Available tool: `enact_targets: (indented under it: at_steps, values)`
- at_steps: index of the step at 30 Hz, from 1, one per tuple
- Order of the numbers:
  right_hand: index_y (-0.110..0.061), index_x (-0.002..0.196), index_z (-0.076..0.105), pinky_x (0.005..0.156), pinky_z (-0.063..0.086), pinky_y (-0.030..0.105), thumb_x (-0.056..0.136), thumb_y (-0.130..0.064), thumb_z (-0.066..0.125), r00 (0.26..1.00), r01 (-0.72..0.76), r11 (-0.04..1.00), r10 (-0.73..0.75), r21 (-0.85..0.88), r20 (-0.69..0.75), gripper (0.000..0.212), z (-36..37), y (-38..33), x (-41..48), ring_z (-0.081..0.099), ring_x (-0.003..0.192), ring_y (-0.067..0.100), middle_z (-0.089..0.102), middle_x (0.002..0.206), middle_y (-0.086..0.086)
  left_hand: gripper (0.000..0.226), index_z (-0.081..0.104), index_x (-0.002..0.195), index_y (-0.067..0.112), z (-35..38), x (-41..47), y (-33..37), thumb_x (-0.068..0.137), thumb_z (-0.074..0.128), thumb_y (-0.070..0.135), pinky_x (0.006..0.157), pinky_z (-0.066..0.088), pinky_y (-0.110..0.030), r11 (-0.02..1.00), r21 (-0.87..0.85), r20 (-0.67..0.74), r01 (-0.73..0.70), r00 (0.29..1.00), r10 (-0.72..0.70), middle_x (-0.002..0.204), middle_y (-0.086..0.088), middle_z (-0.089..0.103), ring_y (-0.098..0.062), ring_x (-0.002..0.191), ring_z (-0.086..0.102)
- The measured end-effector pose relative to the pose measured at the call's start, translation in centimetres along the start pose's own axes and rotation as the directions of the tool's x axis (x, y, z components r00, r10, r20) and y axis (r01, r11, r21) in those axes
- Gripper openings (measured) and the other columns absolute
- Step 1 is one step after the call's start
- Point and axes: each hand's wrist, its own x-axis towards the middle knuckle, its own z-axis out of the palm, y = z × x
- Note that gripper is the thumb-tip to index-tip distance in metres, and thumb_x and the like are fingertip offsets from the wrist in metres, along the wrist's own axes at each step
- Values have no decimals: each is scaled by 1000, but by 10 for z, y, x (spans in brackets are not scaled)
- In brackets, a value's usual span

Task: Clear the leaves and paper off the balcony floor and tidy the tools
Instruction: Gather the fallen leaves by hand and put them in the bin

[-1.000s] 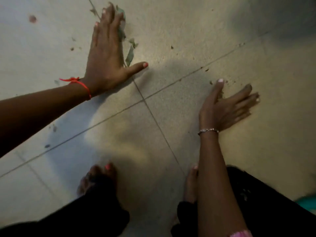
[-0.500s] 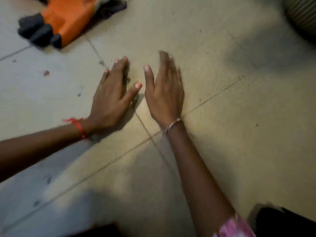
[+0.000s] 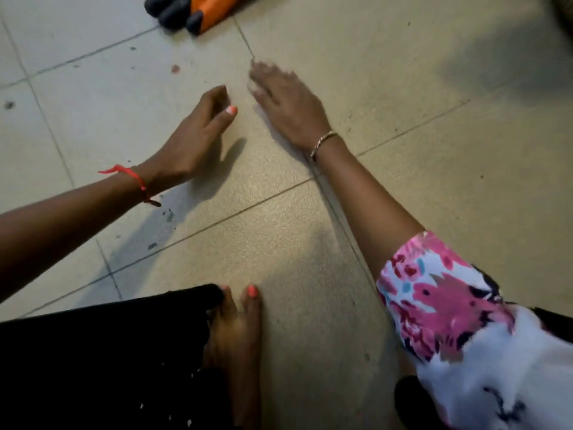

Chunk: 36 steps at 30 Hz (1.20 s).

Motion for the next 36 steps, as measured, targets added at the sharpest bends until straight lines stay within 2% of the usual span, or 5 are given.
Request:
enact_targets:
  at_steps: [4,9,14,24,36]
  values:
    - [-12,129,54,95,45,18,101,-32,34,981,-45,875,130,481,-146,40,0,-7,-45,53,117,12,56,132,14,59,14,149,7,13,-12,-7,100,28,37,106,22,-22,997,38,39,-63,997,61,156,-10,20,-15,139,25]
    - [-7,146,26,119,13,35,95,-50,27,597,-570,762,642,309,-481,66,11,3,-105,17,144,22,23,155,13,68,16,149,11,7,-14,-22,91,29,43,103,23,-11,993,59,67,-100,993,96,156,-5,23,-1,131,24]
    - [-2,149,5,116,-8,36,93,-62,22,727,-621,777,525,-98,-443,84,46,-28,-99,-1,146,25,2,157,16,50,24,147,15,8,-18,-29,100,33,31,93,24,6,993,-12,-35,-114,993,113,153,-2,29,0,131,26]
    - [-2,149,6,119,0,34,97,-54,23,931,-269,950,214,-161,-296,75,61,-57,12,3,146,23,7,157,15,53,30,143,11,-13,-25,-45,96,32,36,108,23,-20,993,103,-329,-65,939,95,152,-3,32,-10,137,29]
    - [-13,148,21,116,1,26,100,-44,23,980,199,969,-200,-147,7,57,83,-102,25,8,146,13,14,158,4,57,30,144,14,-41,-91,-79,94,32,42,110,18,-23,993,67,-429,102,901,-64,154,-3,26,-13,142,22]
